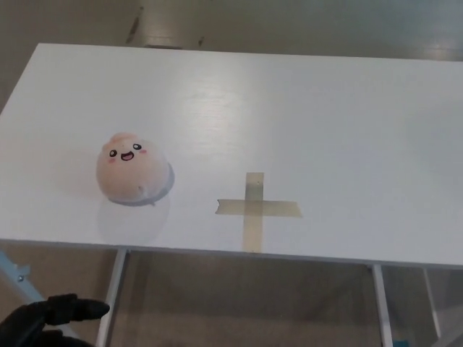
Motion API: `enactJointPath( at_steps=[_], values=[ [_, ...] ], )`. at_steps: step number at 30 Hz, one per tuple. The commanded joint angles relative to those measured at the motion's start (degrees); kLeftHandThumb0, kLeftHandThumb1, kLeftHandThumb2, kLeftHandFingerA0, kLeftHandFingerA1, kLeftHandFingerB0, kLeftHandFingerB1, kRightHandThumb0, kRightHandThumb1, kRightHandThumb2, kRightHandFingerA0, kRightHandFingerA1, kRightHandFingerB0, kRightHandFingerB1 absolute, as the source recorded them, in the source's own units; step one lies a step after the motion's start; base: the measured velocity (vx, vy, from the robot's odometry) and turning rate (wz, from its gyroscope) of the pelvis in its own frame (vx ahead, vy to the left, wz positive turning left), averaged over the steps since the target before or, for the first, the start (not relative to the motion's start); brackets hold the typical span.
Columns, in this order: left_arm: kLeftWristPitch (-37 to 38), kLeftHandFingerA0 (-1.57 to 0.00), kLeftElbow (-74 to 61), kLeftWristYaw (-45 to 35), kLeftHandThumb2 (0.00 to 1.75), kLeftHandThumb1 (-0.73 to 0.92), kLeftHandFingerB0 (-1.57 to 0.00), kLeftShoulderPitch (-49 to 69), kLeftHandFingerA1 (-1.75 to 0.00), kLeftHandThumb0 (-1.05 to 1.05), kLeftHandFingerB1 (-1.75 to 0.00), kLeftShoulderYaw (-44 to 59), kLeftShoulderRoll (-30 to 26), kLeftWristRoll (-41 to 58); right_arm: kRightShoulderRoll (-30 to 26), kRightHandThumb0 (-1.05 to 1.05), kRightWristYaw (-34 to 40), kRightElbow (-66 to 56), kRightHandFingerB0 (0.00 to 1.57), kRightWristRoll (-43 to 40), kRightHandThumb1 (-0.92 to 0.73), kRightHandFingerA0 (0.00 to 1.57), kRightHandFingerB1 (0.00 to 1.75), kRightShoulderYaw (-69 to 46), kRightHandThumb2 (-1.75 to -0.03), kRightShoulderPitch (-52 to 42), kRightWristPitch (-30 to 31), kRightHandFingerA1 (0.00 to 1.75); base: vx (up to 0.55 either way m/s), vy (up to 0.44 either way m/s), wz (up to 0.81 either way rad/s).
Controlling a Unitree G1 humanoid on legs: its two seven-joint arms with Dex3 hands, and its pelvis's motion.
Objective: Use the left hand to take the pink dumpling toy on a person's hand and put it on the desk.
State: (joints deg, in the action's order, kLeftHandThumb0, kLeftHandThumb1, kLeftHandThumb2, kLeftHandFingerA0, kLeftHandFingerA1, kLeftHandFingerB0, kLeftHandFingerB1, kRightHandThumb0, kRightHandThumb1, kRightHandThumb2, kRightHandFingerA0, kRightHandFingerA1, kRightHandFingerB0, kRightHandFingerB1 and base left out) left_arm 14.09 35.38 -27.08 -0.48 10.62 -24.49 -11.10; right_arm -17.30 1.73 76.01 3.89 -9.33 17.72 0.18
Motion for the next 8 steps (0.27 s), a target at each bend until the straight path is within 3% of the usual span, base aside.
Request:
enactJointPath(
  at_steps=[1, 8],
  values=[
    [-9.23, -0.74, 29.32, 15.08, 0.61, 0.67, -0.55, -11.09, -0.49, -0.45, -0.4, -2.36, -2.21, -4.05, 0.47, -0.22, 0.75, 0.52, 0.53, -0.72, -0.74, 0.61, 0.42, -0.85, -0.62, -0.55, -0.13, 0.44, 0.0, 0.0, 0.0],
    [-9.19, -0.74, 34.6, 15.39, 0.61, 0.67, -0.55, -13.38, -0.47, -0.45, -0.4, -4.96, -3.6, -4.93, 0.31, -0.22, 0.58, 0.48, 0.52, -0.78, -0.74, 0.6, 0.42, -1.09, -0.62, -0.73, -0.25, 0.44, 0.0, 0.0, 0.0]
  ],
)
